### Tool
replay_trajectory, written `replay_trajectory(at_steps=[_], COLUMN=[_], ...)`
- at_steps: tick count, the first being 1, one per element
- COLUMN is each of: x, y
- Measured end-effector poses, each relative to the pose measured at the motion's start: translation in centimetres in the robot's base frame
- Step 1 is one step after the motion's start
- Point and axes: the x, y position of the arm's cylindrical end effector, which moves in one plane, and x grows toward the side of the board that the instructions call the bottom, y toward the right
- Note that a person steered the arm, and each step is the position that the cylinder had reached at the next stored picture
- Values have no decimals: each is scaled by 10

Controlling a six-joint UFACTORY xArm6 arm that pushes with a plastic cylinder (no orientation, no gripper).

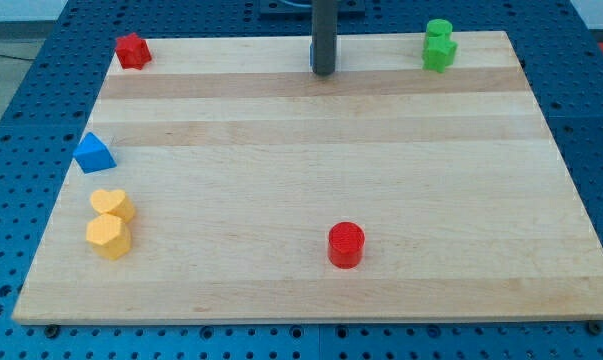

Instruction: Place the green circle in between the green star and blue cube

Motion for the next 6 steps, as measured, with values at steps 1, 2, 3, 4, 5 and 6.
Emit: replay_trajectory(at_steps=[1, 2, 3, 4, 5, 6], x=[0, 29, 81, 87, 32, -54], y=[-1, 24, 66, 140, 218, 247])
